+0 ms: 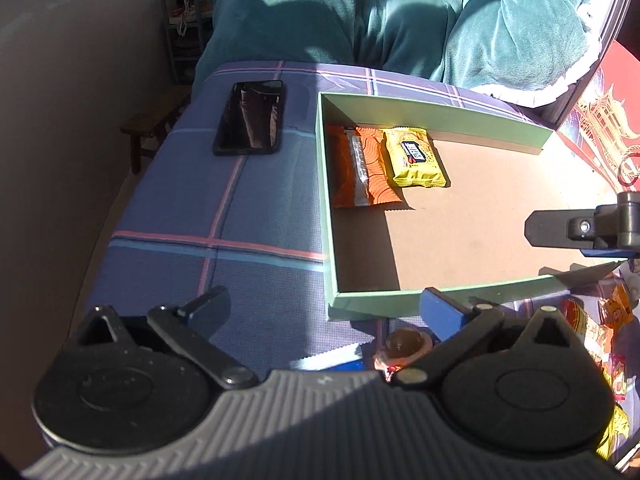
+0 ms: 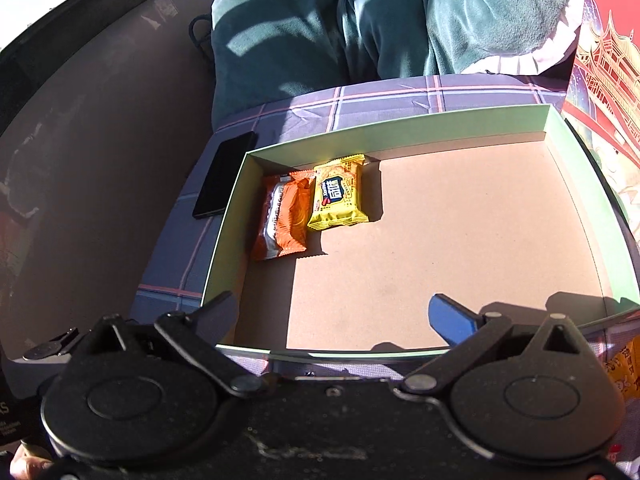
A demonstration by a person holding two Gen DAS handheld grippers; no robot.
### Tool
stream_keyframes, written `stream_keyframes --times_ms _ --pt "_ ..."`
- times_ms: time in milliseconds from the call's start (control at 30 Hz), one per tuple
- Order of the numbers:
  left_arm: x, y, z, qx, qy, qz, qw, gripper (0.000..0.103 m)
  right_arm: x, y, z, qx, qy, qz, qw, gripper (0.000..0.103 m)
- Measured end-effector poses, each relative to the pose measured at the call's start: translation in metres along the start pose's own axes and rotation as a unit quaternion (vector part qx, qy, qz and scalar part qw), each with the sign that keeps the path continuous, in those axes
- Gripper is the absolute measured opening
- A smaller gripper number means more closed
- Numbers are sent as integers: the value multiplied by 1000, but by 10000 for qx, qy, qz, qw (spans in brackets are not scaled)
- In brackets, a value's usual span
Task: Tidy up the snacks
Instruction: 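Withdraw both grippers from the box back toward the snack pile, then grasp the blue soda-biscuit pack with left gripper while right grasps yellow candy bar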
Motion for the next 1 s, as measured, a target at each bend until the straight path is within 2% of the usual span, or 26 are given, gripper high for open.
stream_keyframes --times_ms 233,400,567,667,767,833,900,1000 --pt "-13 13 -58 -458 -21 95 9989 103 2 -9 -62 -211 182 229 9993 103" --pt "-12 21 -72 -628 -61 57 9980 103 -3 -8 -94 -285 276 381 9985 103" --pt "-3 30 -79 -692 107 127 9975 103 -10 -3 -110 -454 329 565 9968 102" --pt "-7 34 -82 -701 76 162 9974 103 -17 -1 -120 -516 179 483 9973 90" --pt "-18 37 -84 -697 23 275 9972 103 -22 2 -125 -530 130 513 9972 68" --pt "-27 36 -85 -666 -54 294 9973 103 -24 6 -126 -579 115 508 9970 58" --pt "-33 35 -85 -658 -95 268 9974 103 -24 11 -127 -608 143 482 9969 44" --pt "-37 35 -83 -632 -33 238 9977 103 -20 23 -124 -661 316 393 9965 38"
Point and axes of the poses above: each gripper's, at about its wrist camera, not at the fingertips, and y roughly the way its jaws point, x to its right, z to its top, the point moved 4 cm from there along y, roughly the way its jaws point, and after that the axes turned 7 degrees about -x, right-handed, at the moved point
